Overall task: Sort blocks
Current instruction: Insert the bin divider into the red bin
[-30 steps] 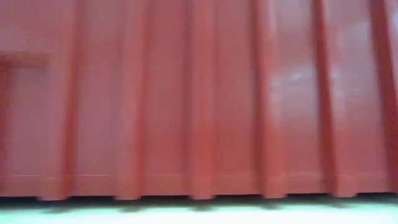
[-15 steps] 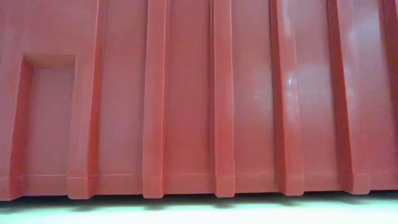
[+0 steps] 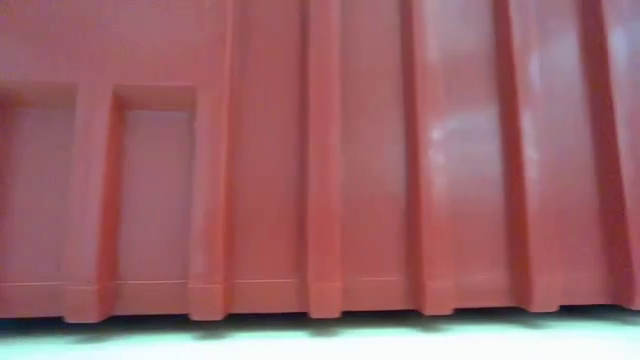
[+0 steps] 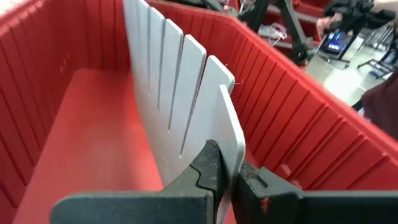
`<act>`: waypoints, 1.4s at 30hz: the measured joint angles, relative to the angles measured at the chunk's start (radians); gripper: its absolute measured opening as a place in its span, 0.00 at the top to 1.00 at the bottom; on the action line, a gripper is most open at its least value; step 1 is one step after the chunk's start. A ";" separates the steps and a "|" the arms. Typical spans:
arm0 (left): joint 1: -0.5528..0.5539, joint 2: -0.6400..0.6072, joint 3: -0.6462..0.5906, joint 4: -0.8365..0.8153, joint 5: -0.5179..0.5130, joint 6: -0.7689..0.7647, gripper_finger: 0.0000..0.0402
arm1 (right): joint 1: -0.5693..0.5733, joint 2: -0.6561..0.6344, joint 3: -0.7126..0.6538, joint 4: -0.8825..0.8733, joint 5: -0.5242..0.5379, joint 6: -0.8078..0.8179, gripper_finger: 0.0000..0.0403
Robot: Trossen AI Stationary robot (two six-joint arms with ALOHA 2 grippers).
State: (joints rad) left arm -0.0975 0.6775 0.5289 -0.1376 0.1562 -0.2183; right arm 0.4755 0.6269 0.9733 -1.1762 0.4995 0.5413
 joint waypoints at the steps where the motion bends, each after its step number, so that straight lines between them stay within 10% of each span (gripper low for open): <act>1: 0.000 0.016 0.000 0.006 -0.001 0.009 1.00 | 0.000 0.001 0.000 0.000 0.000 0.000 1.00; 42: 0.001 0.009 0.000 -0.005 -0.199 0.102 1.00 | 0.000 0.003 0.000 0.023 -0.003 0.002 1.00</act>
State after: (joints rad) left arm -0.0963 0.6868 0.5285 -0.1429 -0.0433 -0.1162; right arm 0.4755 0.6304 0.9733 -1.1532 0.4964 0.5437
